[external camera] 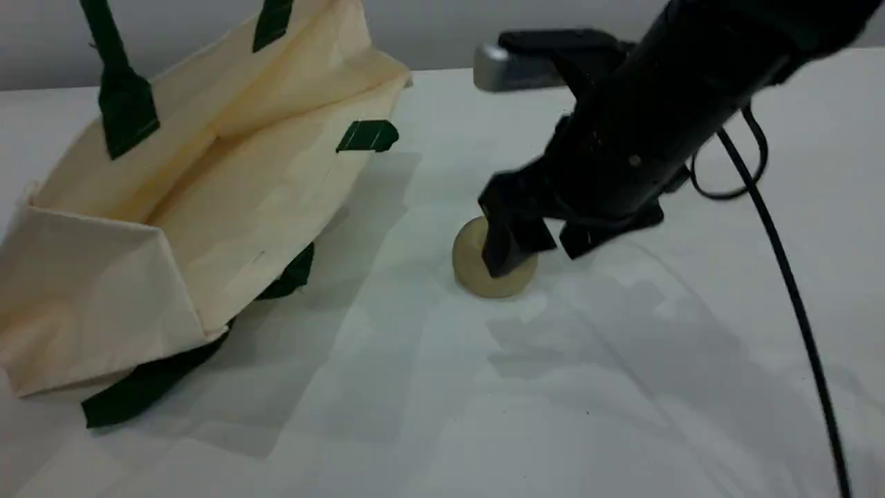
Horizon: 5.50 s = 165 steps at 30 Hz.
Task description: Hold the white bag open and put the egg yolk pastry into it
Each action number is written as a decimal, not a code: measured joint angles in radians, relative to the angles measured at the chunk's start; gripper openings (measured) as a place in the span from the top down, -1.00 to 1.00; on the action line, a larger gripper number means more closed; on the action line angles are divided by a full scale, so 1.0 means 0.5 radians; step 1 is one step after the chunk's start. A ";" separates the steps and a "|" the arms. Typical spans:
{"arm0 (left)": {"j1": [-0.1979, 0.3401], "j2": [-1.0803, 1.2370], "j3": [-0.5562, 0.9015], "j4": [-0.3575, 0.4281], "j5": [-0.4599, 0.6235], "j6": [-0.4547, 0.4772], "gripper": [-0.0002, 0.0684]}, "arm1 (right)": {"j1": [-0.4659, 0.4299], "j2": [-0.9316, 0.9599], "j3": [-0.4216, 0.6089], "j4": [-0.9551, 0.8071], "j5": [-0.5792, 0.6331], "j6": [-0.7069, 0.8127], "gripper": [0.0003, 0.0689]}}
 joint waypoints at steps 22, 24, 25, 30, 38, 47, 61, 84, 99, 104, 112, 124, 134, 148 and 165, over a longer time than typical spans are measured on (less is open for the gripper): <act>0.000 0.002 0.000 -0.053 -0.001 -0.006 0.71 | 0.000 0.286 -0.274 -0.014 -0.134 -0.058 -0.63; 0.000 0.002 0.000 -0.053 -0.001 -0.006 0.71 | 0.000 0.312 -0.282 -0.010 -0.129 -0.058 -0.63; 0.000 0.002 0.000 -0.053 -0.001 -0.006 0.71 | 0.000 0.320 -0.287 -0.008 -0.124 -0.056 -0.63; 0.000 0.002 0.000 -0.053 -0.001 -0.006 0.71 | 0.000 0.323 -0.296 -0.004 -0.129 -0.054 -0.48; 0.000 0.002 0.000 -0.053 -0.001 -0.006 0.71 | 0.000 0.321 -0.296 -0.006 -0.103 -0.054 0.33; 0.000 0.002 0.000 -0.053 -0.001 -0.006 0.71 | -0.009 0.304 -0.296 -0.031 -0.018 -0.099 0.51; 0.000 0.002 0.000 -0.053 -0.001 -0.006 0.71 | -0.007 -0.075 -0.294 -0.223 0.172 -0.084 0.52; 0.000 0.002 0.000 -0.079 -0.002 -0.015 0.71 | 0.313 -0.026 -0.575 0.635 0.200 -0.944 0.52; 0.000 0.002 0.000 -0.091 -0.002 -0.015 0.71 | 0.433 0.479 -1.062 0.868 0.279 -1.043 0.52; 0.000 0.002 0.000 -0.089 -0.002 -0.015 0.71 | 0.440 0.477 -1.115 0.896 0.288 -1.043 0.45; 0.000 0.002 0.000 -0.082 0.000 -0.015 0.71 | 0.427 0.475 -1.114 0.829 0.283 -1.043 -0.62; 0.000 0.002 0.000 -0.082 -0.002 -0.009 0.71 | 0.165 0.412 -1.112 0.540 0.555 -0.769 -0.56; 0.000 0.002 0.000 -0.082 -0.002 -0.009 0.71 | -0.166 0.286 -1.110 0.307 0.760 -0.581 -0.56; 0.000 0.002 0.000 -0.082 -0.002 -0.009 0.71 | -0.594 -0.163 -1.111 0.048 1.021 -0.287 -0.56; 0.000 0.002 0.000 -0.088 -0.002 -0.007 0.71 | -0.590 -0.807 -1.111 -0.828 1.239 0.477 -0.54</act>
